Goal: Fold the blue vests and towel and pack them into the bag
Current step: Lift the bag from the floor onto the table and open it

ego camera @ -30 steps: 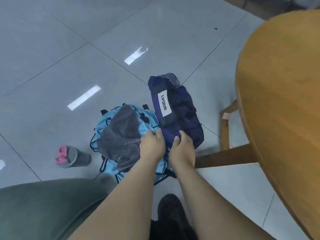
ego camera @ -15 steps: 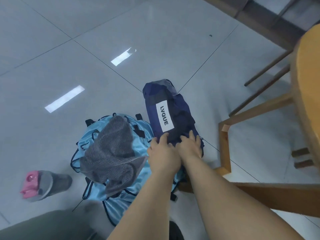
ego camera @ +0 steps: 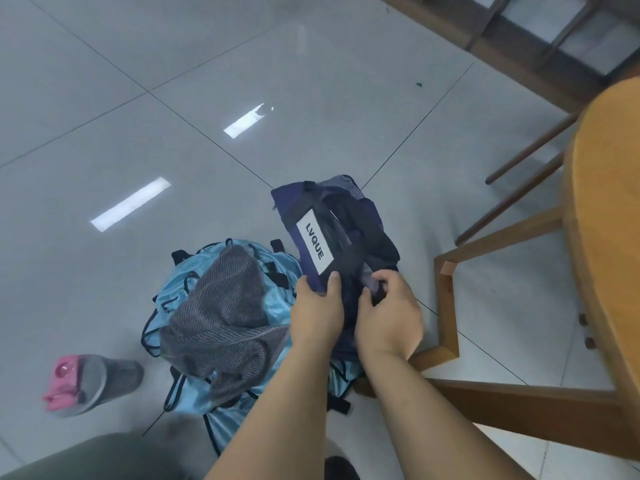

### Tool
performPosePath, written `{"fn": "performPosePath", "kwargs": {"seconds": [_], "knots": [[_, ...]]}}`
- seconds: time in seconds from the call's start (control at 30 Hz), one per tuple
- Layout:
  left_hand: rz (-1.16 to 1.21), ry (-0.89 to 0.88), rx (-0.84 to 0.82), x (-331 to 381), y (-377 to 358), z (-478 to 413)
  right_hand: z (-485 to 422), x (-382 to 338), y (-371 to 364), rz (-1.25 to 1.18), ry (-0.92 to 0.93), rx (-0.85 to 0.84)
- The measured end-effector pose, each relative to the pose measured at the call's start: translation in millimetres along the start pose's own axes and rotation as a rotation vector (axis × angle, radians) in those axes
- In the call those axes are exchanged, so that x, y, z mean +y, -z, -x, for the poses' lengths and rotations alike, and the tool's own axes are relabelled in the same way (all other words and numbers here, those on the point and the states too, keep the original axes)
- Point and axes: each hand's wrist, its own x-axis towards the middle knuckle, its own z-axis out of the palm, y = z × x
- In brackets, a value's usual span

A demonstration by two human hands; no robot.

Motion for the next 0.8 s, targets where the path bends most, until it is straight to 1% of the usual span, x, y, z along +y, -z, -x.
{"fn": "performPosePath", "kwargs": {"seconds": [0.07,0.17,0.27,0.37,0.47,0.53,0.57,0.6,0.7,0.73,0.8], "knots": [[-0.002,0.016,-0.023,3,5,4,5,-11,8,-0.035,-0.058,-0.038],[-0.005,0.049,-0.063,10,9,7,14,-19,17,0.042,-0.082,-0.082],[-0.033,0.054,-0.040,16,10,8,25,-21,34,0.075,-0.057,-0.041],[0.064,-0.049,-0.108,18,15,19,36,-21,57,0.075,0.031,0.005],[0.017,-0.182,-0.187,14,13,28,45,-21,79,0.046,0.130,0.018],[0.000,-0.228,-0.173,18,13,36,50,-22,91,0.013,0.173,0.028],[0.022,-0.225,-0.128,20,15,41,53,-23,96,-0.005,0.178,0.033],[0.103,-0.207,-0.067,22,19,43,54,-25,101,-0.020,0.177,0.040],[0.571,0.033,0.057,31,37,61,57,-40,119,-0.076,0.179,0.075],[0.674,0.094,0.093,34,46,69,56,-48,125,-0.108,0.183,0.085],[0.785,0.169,0.143,34,65,78,54,-68,136,-0.163,0.192,0.086]]}}
